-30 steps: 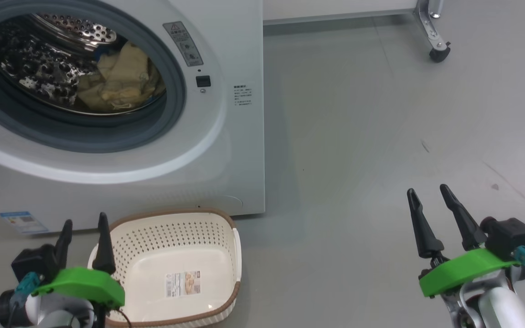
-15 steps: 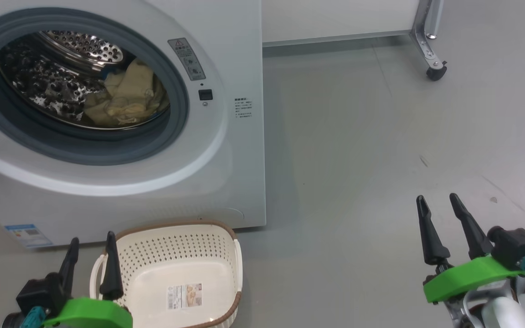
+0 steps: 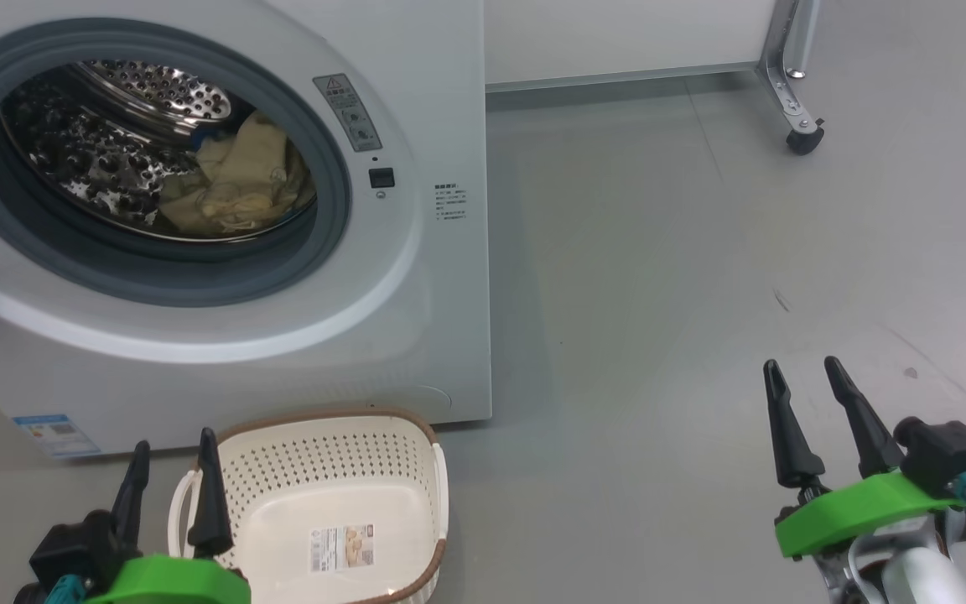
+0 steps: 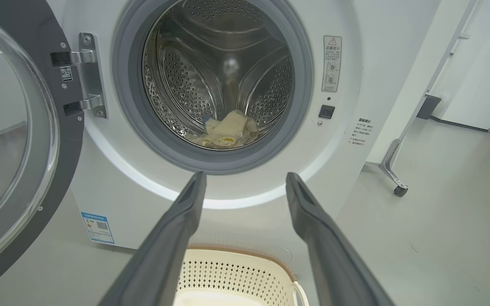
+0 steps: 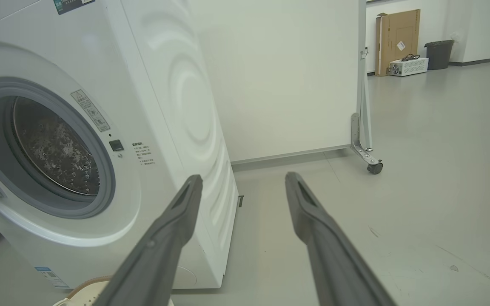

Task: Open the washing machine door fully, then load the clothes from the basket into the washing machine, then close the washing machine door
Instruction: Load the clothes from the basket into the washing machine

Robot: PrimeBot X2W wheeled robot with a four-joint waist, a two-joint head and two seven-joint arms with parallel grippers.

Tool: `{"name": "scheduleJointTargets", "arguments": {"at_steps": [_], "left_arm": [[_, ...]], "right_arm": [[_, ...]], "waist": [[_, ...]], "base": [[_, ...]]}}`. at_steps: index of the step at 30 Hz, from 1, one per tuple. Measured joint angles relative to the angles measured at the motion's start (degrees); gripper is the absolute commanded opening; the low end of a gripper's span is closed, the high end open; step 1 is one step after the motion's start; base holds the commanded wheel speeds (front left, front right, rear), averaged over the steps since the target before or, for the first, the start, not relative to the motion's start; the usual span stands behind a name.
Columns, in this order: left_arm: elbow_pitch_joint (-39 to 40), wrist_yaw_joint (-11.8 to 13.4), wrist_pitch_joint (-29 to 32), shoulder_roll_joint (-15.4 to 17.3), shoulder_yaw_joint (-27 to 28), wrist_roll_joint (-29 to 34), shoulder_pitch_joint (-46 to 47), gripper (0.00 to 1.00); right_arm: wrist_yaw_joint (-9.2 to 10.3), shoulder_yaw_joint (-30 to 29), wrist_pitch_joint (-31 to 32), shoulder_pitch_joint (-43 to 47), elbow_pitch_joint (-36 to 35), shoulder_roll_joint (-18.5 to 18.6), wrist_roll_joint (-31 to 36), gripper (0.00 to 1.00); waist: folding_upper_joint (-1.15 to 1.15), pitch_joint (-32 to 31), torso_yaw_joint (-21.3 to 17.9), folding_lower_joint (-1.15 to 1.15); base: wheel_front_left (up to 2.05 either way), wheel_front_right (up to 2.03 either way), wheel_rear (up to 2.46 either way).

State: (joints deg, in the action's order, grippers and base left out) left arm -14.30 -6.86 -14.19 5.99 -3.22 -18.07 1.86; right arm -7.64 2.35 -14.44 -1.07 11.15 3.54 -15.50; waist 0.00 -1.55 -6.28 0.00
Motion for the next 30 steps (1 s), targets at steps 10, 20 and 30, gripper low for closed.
{"name": "scheduleJointTargets", "arguments": {"at_steps": [10, 20, 30], "left_arm": [[-0.4, -0.2, 0.0, -0.4, 0.8, 0.5, 0.0, 1.0], [-0.7, -0.3, 0.0, -0.5, 0.6, 0.8, 0.1, 1.0], [-1.4, -0.3, 0.0, -0.4, -0.4, 0.8, 0.1, 1.0]], "right_arm": [[0.0, 0.0, 0.0, 0.0, 0.1, -0.1, 0.4, 1.0], [0.0, 0.0, 0.0, 0.0, 0.2, -0.1, 0.4, 1.0], [0.0, 0.1, 0.0, 0.0, 0.2, -0.1, 0.4, 1.0]], "waist": [[0.0, 0.1, -0.1, 0.0], [0.0, 0.2, -0.1, 0.0], [0.0, 0.6, 0.1, 0.0]], "base": [[0.0, 0.0, 0.0], [0.0, 0.0, 0.0], [0.0, 0.0, 0.0]]}}
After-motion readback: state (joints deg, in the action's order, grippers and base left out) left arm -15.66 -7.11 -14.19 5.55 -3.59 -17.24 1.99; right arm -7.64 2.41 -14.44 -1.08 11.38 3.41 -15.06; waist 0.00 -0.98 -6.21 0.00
